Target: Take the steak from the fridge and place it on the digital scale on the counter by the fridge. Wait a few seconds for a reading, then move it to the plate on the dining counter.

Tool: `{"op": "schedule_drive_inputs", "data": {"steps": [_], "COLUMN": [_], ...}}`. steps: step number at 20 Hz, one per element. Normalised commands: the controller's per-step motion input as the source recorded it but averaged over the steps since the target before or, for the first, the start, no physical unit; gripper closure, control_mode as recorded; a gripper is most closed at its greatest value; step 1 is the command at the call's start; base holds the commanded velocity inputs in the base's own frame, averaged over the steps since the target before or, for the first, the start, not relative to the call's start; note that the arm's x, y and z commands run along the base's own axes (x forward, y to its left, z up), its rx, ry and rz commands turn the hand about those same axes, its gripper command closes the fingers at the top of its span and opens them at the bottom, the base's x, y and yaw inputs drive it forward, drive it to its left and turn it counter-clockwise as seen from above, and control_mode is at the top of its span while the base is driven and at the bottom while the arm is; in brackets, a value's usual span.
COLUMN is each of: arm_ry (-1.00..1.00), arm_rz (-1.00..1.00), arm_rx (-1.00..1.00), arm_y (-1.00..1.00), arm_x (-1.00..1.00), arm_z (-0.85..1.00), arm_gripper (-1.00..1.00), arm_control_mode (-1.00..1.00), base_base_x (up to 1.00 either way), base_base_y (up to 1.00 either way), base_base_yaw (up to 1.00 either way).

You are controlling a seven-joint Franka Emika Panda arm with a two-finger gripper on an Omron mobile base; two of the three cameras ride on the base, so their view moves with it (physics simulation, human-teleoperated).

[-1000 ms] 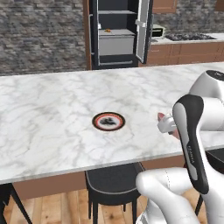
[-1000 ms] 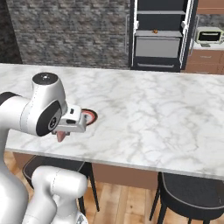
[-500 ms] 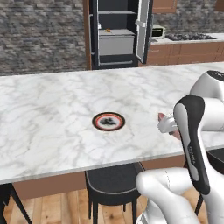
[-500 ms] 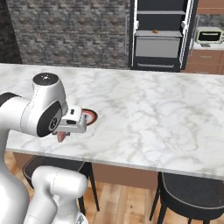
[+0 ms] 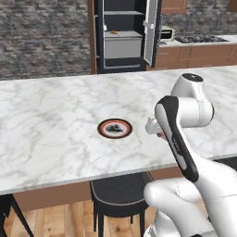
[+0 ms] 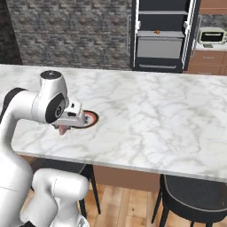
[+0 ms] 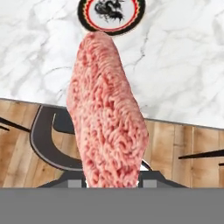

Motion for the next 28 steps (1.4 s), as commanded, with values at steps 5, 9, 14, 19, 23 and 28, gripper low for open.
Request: {"op": "schedule_drive_inputs", "data": {"steps": [5,9,14,19,23,28], "arm_ry": [0.19,0.24,0.21,0.01,0.0,-0.16], "arm_rz": [-0.01,-0.01,-0.02,0.0,0.0,0.0], "arm_rx": [-0.1,-0.11,-0.04,0.0,0.0,0.0], "arm_y": [0.37,0.24,0.01,0.0,0.03,0.2], "arm_x": [1.0,1.0,1.0,1.0,0.82,0.09], "arm_z": [-0.5,-0.47,-0.27,-0.28,-0.55,-0.78], "arm_gripper": [1.0,1.0,1.0,1.0,1.0,1.0], "arm_control_mode": [-1.0,-1.0,-1.0,-1.0,-1.0,-1.0], "base_base_x": [0.0,0.0,0.0,0.0,0.0,0.0], "base_base_y": [0.0,0.0,0.0,0.0,0.0,0.0], "base_base_yaw": [0.0,0.0,0.0,0.0,0.0,0.0]}}
